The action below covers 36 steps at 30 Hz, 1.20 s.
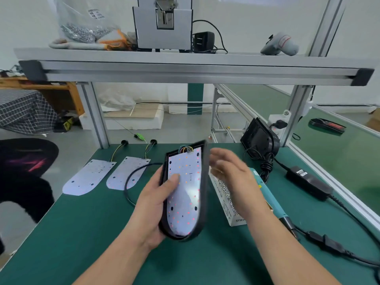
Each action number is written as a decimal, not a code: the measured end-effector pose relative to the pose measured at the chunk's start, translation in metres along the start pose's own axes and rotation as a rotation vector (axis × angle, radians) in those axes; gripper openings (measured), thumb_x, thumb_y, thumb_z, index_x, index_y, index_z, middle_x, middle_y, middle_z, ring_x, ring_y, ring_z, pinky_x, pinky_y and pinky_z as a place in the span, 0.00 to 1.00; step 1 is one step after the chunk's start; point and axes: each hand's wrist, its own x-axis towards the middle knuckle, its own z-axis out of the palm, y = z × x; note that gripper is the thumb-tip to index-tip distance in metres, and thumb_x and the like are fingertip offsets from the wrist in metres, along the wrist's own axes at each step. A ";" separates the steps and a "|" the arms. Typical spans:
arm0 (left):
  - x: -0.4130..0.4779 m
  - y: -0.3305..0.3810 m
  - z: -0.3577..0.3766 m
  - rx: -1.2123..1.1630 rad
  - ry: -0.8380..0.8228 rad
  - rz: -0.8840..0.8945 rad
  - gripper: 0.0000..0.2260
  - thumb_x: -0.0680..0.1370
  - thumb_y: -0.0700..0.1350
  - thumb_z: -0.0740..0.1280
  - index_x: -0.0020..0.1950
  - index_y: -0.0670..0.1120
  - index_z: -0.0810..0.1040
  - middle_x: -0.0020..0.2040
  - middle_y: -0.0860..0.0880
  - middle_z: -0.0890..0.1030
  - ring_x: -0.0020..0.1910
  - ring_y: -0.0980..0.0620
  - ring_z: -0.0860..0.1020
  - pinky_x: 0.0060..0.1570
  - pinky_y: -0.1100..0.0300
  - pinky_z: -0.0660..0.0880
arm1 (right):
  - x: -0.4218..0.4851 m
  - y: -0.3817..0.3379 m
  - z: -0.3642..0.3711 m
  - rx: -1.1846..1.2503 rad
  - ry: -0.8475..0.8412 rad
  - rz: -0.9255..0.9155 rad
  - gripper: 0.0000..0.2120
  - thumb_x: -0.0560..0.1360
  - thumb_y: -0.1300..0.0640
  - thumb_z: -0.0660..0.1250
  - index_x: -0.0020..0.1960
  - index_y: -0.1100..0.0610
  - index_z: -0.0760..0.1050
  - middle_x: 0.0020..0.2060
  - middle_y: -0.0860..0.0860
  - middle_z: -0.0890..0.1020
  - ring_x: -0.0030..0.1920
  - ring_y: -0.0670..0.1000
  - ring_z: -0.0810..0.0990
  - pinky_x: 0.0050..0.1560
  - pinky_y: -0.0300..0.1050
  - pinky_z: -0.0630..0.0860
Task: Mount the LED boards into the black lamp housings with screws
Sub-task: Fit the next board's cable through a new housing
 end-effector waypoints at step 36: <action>-0.004 -0.007 0.004 0.329 0.077 -0.138 0.09 0.76 0.48 0.69 0.48 0.52 0.90 0.48 0.45 0.89 0.45 0.48 0.88 0.43 0.54 0.84 | -0.013 -0.014 0.005 -0.404 -0.018 -0.147 0.14 0.82 0.49 0.68 0.40 0.51 0.74 0.26 0.40 0.66 0.27 0.42 0.62 0.28 0.33 0.61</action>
